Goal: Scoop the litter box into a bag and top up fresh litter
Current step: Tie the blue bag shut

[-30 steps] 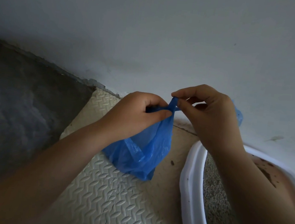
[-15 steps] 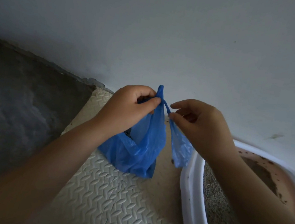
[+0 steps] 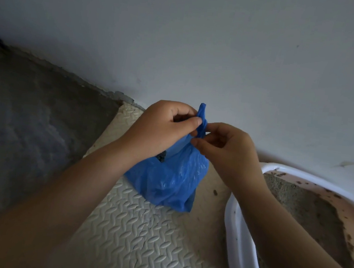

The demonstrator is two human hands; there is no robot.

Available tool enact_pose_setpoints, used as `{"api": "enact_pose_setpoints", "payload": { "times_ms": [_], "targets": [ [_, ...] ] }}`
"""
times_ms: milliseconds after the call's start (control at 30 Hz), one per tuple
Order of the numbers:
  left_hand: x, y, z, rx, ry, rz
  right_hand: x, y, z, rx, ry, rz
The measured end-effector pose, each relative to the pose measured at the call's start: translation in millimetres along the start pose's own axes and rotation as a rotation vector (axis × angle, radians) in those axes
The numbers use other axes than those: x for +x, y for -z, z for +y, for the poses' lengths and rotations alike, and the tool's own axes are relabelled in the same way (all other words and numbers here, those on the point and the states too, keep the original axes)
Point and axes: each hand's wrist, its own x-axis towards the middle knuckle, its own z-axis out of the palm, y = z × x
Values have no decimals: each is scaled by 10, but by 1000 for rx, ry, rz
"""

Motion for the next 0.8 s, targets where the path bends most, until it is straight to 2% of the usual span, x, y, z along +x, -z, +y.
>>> {"api": "enact_pose_setpoints", "payload": {
  "times_ms": [167,400,633,800],
  "targets": [
    [-8,39,-6,-83,30,-64,32,-41,81,-150,97,108],
    [14,27,-21,-91,63,-155,56,-73,132,-167,149,42],
    [2,15,-18,-111,70,-142,19,-120,140,-129,160,112],
    [-20,2,5,-130,55,-117,5,-92,165,-121,133,96]
  ]
}}
